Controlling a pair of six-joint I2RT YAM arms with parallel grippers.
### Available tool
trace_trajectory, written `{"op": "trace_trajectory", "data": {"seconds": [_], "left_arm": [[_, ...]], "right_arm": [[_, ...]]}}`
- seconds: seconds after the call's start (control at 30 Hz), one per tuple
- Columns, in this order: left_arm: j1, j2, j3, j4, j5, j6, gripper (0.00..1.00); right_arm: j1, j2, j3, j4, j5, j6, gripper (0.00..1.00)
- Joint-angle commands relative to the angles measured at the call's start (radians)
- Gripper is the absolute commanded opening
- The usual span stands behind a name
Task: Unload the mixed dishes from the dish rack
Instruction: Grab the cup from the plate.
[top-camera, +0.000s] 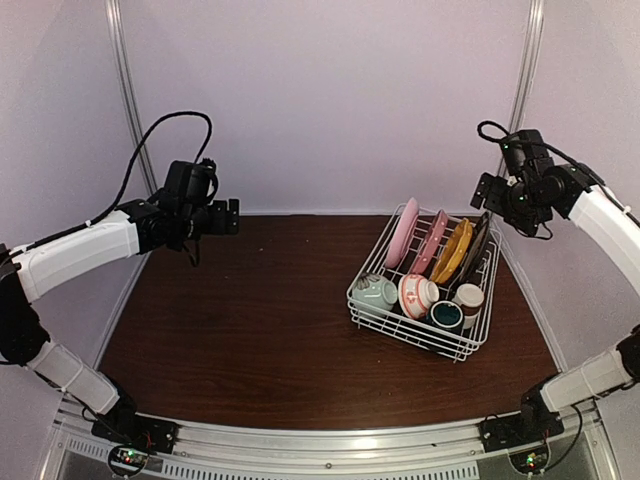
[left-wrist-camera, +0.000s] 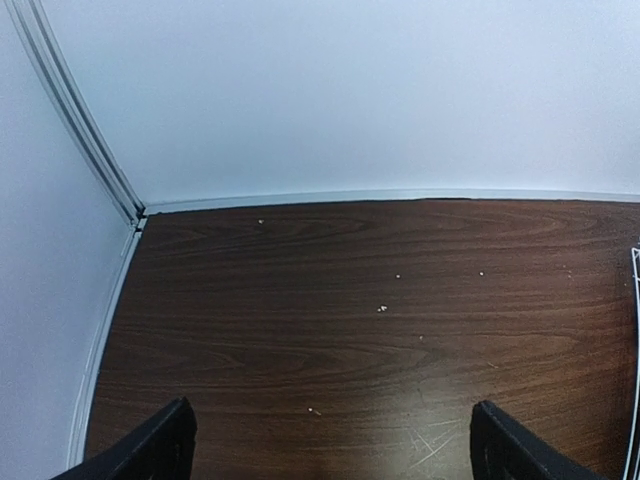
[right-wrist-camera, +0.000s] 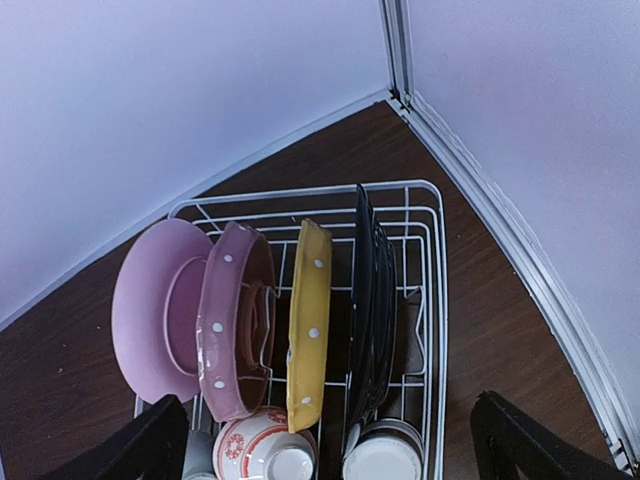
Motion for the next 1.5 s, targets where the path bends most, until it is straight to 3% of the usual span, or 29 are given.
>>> {"op": "trace_trajectory", "data": {"seconds": [0.0, 0.43, 1.47], "left_arm": [[-0.005, -0.005, 0.030, -0.018, -0.049, -0.034, 0.97], [-0.005, 0.002, 0.047, -0.040, -0.072, -0.044, 0.97], [-0.005, 0.017, 0.059, -0.055, -0.096, -0.050, 0.97]], "right_arm": [[-0.019, 0.074, 0.024, -0.151, 0.031, 0.134, 1.00], [-0.099, 0.161, -0.056, -0.048, -0.073, 0.153, 0.95], [-0.164, 0.352, -0.085, 0.025, -0.145, 0.145, 0.69]]}}
